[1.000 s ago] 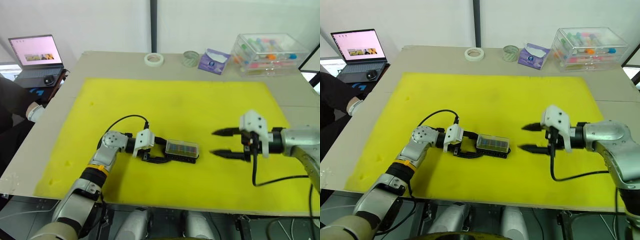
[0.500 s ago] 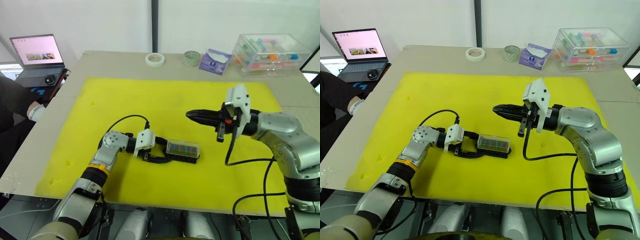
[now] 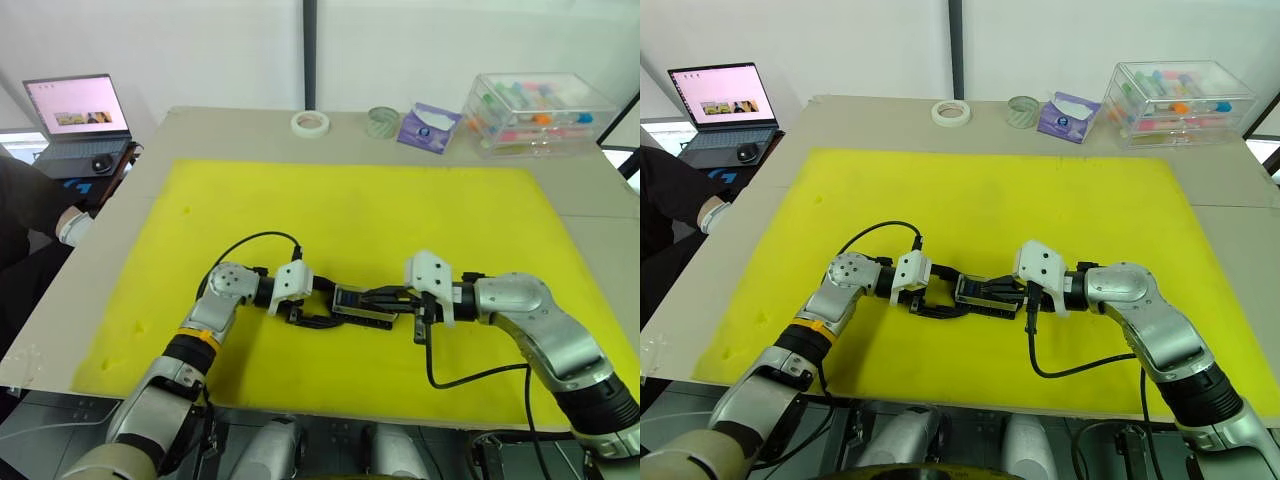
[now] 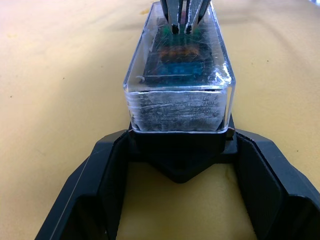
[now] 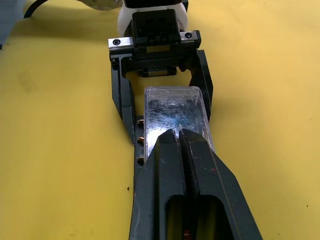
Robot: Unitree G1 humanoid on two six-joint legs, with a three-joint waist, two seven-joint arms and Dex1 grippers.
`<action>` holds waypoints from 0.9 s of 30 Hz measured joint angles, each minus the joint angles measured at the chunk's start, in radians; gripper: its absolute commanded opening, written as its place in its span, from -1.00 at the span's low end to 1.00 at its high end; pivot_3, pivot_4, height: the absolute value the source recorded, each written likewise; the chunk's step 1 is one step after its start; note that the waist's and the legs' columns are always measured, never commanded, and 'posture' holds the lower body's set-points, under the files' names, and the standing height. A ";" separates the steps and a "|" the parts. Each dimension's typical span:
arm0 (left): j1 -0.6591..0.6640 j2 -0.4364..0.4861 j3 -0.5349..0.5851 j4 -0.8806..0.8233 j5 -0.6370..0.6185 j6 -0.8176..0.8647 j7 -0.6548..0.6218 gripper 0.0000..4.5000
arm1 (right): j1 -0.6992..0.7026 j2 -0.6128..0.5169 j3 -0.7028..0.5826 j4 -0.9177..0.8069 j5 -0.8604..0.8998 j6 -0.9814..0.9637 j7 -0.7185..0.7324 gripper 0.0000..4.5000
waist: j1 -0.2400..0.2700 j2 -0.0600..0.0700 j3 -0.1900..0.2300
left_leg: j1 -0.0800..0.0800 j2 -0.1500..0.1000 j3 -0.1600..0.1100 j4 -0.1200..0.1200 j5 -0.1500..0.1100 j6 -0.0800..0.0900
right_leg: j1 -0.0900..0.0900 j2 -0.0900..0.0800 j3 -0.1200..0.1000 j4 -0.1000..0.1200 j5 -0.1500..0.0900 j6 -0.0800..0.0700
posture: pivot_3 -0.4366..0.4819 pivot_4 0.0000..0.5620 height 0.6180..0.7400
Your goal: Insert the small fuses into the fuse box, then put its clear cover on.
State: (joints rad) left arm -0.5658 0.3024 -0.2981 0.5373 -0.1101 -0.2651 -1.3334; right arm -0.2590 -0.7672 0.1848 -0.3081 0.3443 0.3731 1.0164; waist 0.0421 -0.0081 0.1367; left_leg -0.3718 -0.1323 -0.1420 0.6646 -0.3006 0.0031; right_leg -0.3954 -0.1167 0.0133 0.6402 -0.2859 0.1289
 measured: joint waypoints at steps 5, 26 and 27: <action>0.000 0.000 0.000 -0.002 0.000 0.000 0.001 0.22 | 0.013 0.004 -0.009 -0.013 0.004 -0.011 0.000 -0.97 | 0.000 0.000 0.000 | 0.000 0.000 0.000 0.000 0.000 0.000 | 0.000 0.000 0.000 -0.001 0.000 0.000 | -0.05 -0.47 1.00; 0.042 0.044 0.024 -0.112 -0.066 0.136 -0.009 1.00 | 0.018 -0.143 -0.296 -0.050 0.188 0.133 0.044 0.03 | -0.007 -0.001 0.004 | -0.004 0.001 0.001 -0.002 -0.001 0.001 | -0.002 0.001 0.002 -0.001 0.000 0.000 | -0.05 -0.47 1.00; 0.050 0.058 0.027 -0.130 -0.074 0.150 -0.013 1.00 | 0.027 -0.143 -0.300 -0.044 0.188 0.127 0.051 0.20 | -0.011 0.000 0.005 | -0.004 0.001 0.001 -0.003 0.000 0.000 | -0.003 0.001 0.003 -0.001 0.000 0.000 | -0.05 -0.47 1.00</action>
State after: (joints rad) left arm -0.5154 0.3608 -0.2713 0.4069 -0.1837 -0.1153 -1.3462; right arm -0.2319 -0.9106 -0.1154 -0.3518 0.5328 0.5004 1.0671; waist 0.0313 -0.0081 0.1417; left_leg -0.3761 -0.1312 -0.1414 0.6619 -0.3009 0.0034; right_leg -0.3979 -0.1155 0.0159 0.6389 -0.2858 0.1289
